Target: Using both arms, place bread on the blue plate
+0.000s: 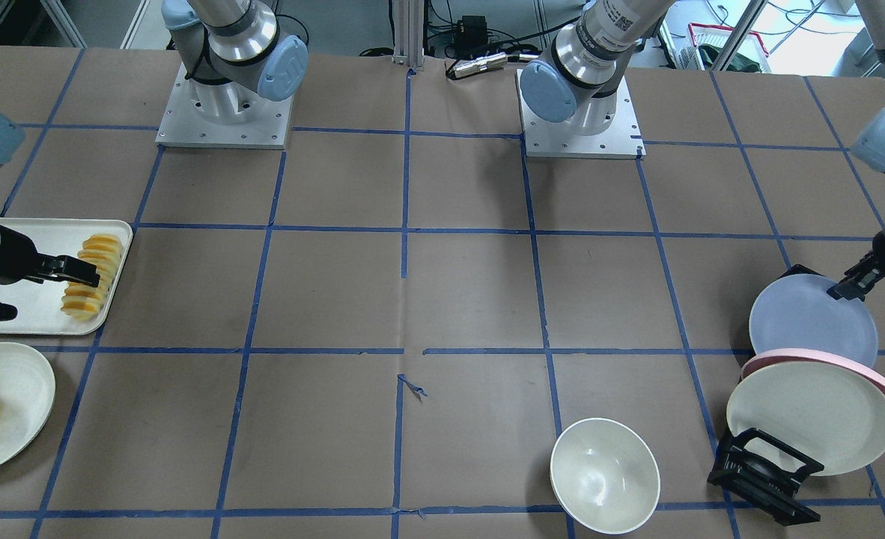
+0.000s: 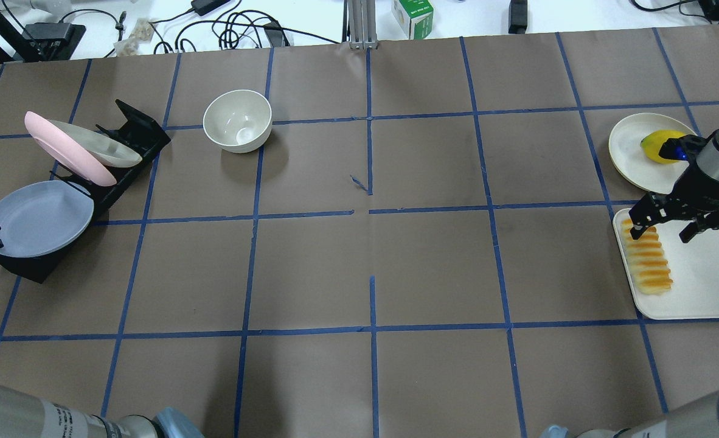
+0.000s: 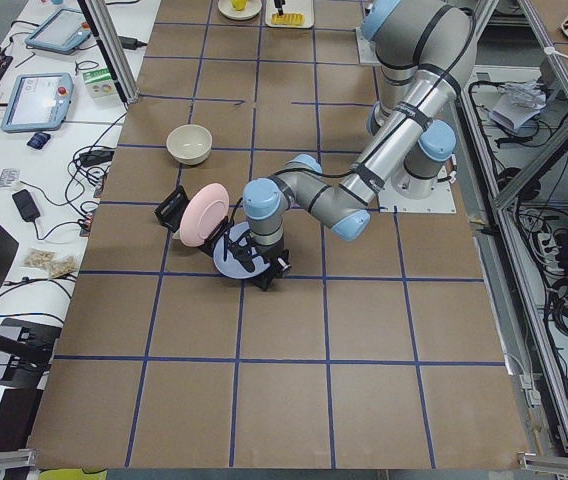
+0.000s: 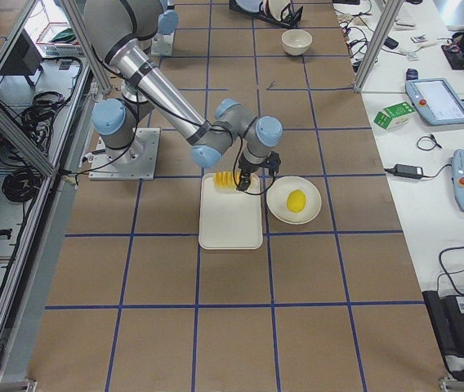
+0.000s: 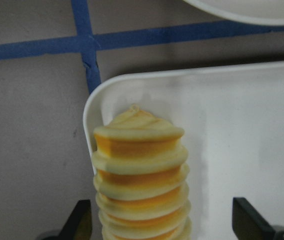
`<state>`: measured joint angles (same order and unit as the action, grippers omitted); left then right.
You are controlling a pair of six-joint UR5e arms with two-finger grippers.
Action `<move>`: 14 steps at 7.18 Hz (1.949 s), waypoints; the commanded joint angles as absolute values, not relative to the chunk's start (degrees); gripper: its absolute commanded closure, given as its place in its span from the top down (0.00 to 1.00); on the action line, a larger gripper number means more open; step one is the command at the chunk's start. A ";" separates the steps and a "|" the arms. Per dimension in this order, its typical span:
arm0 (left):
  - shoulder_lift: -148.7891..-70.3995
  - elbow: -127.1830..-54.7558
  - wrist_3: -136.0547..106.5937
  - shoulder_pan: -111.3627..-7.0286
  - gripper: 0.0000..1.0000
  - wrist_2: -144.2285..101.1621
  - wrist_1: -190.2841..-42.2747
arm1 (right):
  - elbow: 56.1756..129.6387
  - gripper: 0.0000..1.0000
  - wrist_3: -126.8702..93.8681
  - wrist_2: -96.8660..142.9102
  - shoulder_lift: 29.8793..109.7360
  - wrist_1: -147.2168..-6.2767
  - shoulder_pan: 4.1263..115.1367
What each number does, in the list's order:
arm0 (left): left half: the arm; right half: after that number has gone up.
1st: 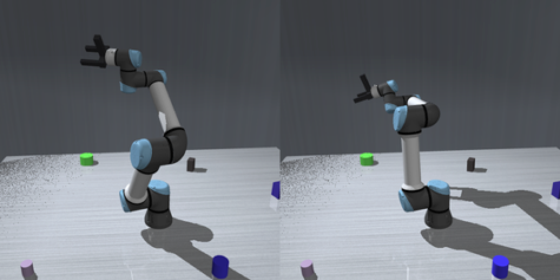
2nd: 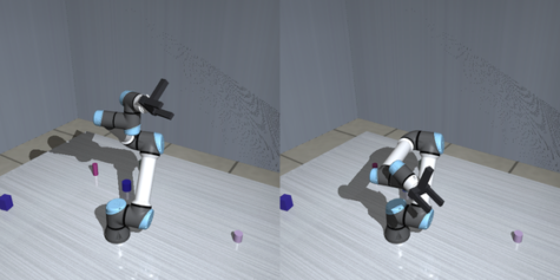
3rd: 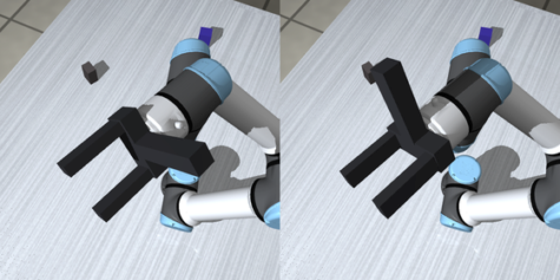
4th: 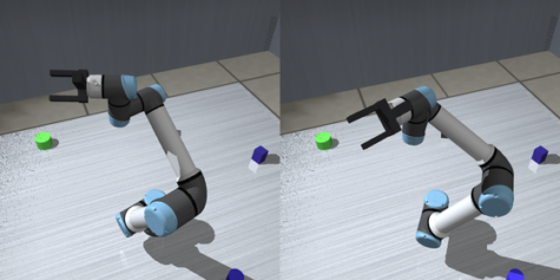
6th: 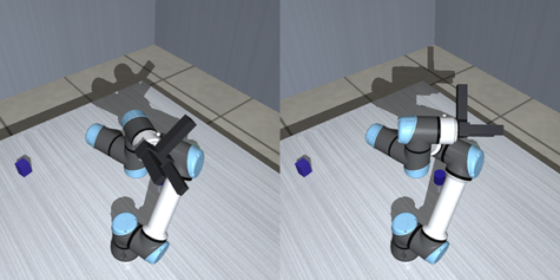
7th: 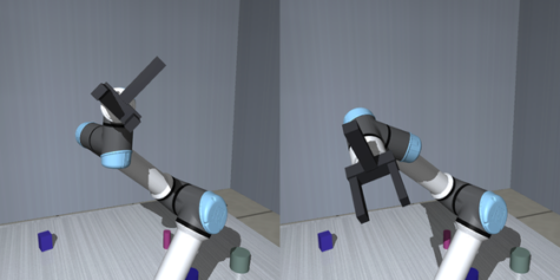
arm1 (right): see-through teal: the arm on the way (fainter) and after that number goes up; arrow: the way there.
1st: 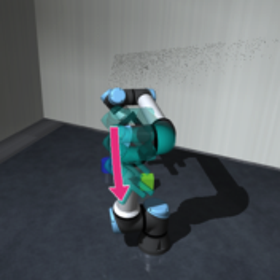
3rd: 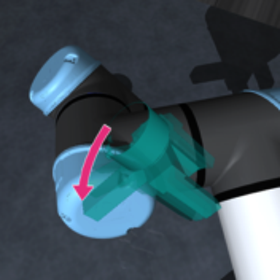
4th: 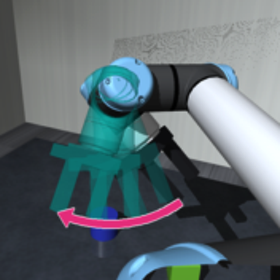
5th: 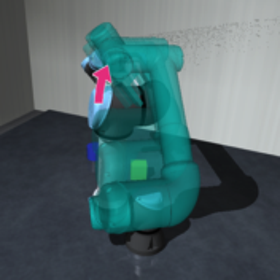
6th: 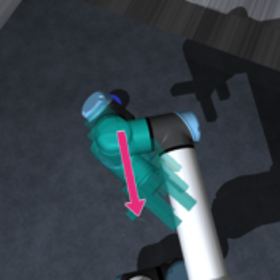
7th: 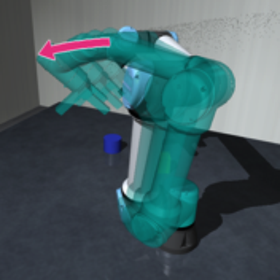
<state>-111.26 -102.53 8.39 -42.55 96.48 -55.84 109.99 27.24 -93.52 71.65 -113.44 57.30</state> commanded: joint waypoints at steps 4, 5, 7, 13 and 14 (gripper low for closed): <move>-110.83 -102.39 7.91 -42.80 0.06 93.87 -55.55 | 110.04 0.72 26.81 -92.73 70.49 -112.68 57.30; -110.74 -101.09 8.00 -42.89 0.00 93.78 -55.63 | 110.04 0.59 26.63 -91.42 70.58 -112.59 57.30; -111.18 -98.79 8.70 -42.98 0.00 93.87 -56.60 | 109.95 0.00 26.54 -91.49 71.01 -112.41 57.30; -102.86 -88.89 12.04 -42.36 0.00 98.32 -77.96 | 100.76 0.00 18.05 -91.41 78.83 -97.44 61.68; -99.18 -88.34 12.04 -42.54 0.00 98.78 -85.01 | 95.94 0.00 14.28 -91.41 78.84 -91.81 64.66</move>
